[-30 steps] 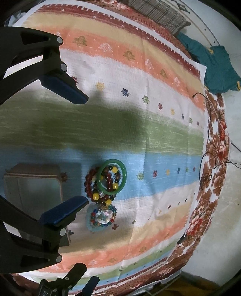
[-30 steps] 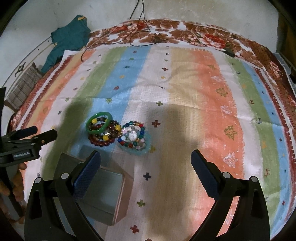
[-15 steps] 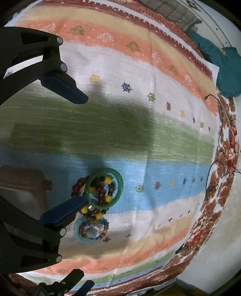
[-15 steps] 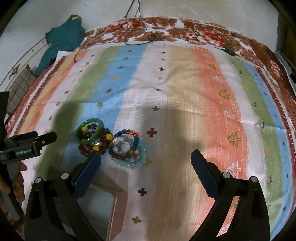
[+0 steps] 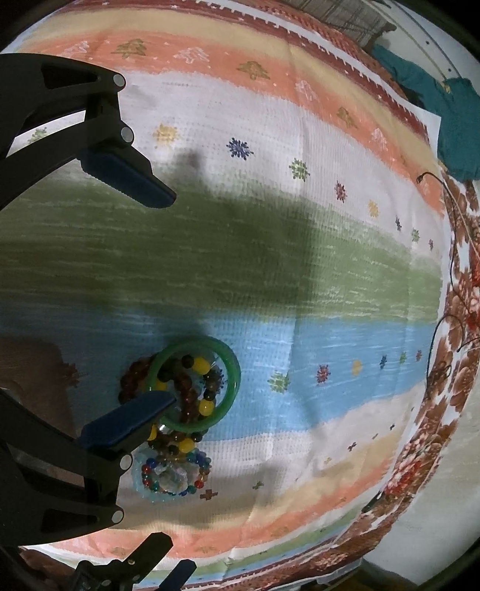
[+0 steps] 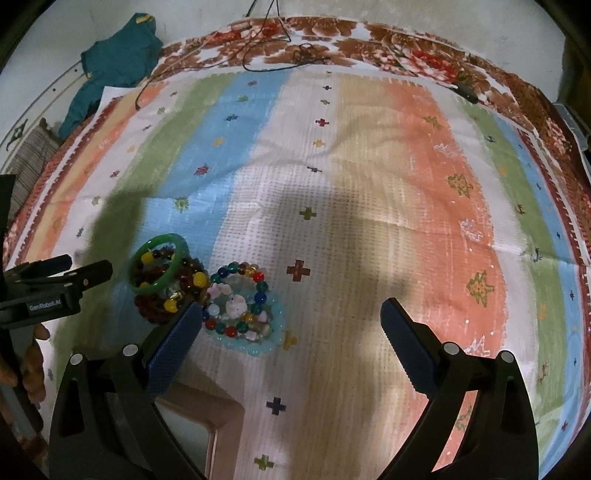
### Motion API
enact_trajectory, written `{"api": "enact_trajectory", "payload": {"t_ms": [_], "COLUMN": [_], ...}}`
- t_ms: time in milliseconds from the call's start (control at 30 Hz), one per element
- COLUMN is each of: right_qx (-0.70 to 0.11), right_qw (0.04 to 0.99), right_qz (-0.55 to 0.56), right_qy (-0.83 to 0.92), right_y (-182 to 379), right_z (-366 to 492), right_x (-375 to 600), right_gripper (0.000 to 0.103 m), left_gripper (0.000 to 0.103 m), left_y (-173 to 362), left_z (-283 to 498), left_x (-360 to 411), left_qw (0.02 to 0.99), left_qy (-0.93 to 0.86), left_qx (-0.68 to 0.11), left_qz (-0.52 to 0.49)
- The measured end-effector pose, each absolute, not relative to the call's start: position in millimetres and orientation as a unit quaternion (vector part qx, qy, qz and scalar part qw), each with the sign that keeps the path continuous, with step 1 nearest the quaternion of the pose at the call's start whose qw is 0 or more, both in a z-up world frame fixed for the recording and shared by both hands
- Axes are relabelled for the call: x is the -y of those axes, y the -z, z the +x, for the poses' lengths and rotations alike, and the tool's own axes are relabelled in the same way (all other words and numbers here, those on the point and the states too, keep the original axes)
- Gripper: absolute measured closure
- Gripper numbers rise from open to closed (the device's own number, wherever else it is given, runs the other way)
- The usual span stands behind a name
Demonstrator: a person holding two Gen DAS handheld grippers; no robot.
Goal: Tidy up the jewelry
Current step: 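Close the left gripper on the green jade bangle while the right gripper grasps the multicolour bead bracelet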
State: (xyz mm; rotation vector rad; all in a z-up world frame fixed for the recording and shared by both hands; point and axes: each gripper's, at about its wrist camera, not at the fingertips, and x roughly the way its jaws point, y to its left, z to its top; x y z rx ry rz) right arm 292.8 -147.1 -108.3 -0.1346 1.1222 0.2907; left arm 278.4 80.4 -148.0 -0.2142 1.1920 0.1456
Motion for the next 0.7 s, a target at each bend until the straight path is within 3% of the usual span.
{"api": "enact_trajectory", "payload": {"t_ms": [100, 333, 700], "right_qx": [-0.536, -0.547, -0.566], "right_qw": [0.831, 0.824, 0.809], "right_qz": [-0.066, -0.068, -0.072], "right_qy": [-0.137, -0.134, -0.142], "right_y": [114, 127, 140], "right_z": [298, 308, 319], "right_x": [145, 145, 137], "right_gripper": [0.012, 0.012, 0.034], "left_gripper": [0.007, 0.009, 0.011], "left_y": [152, 163, 177], "left_z": [283, 293, 304], "left_x": [-81, -85, -84], "left_qw": [0.818, 0.810, 0.802], "left_qy": [-0.072, -0.077, -0.089], "left_qx": [-0.563, -0.572, -0.584], "left_qz": [-0.097, -0.102, -0.086]}}
